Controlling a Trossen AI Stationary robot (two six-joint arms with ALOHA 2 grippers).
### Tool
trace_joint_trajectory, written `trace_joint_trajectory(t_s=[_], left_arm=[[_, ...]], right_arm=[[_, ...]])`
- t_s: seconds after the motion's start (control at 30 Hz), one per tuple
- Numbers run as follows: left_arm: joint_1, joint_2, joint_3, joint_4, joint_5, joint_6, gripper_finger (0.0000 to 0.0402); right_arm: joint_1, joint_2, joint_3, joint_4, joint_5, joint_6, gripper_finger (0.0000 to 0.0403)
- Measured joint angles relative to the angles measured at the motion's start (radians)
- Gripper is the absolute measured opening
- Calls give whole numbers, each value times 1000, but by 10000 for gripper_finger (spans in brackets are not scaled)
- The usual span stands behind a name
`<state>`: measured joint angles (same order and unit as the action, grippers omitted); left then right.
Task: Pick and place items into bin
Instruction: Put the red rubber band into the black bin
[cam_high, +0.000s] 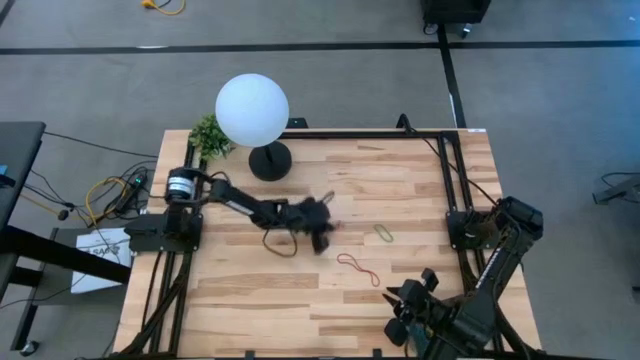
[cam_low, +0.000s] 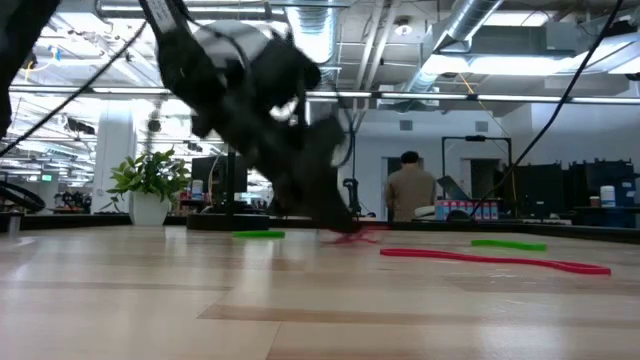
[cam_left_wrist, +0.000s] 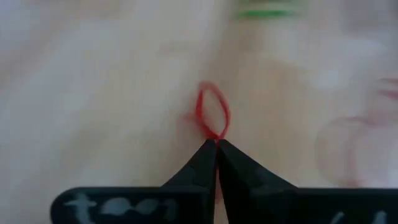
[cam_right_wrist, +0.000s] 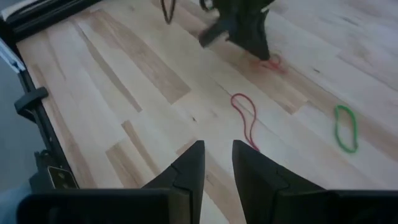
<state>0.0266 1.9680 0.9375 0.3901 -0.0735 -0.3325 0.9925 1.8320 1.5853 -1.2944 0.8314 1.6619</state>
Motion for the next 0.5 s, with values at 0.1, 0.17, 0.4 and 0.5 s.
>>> trace_joint_trajectory(t_s=[0.1,0.17,0.4,0.5], left_arm=[[-40,-107,5,10,28,24,0],[-72,-170,7,-17,17,35,0],[-232,-325,8,-215,-18,58,0],[-307,-353,6,-317,-32,43,0]], right_arm=[[-15,0,0,37,0,-70,76],[-26,4,0,66,1,-103,76],[-67,4,0,157,2,-195,76],[-90,4,0,211,2,-204,76]])
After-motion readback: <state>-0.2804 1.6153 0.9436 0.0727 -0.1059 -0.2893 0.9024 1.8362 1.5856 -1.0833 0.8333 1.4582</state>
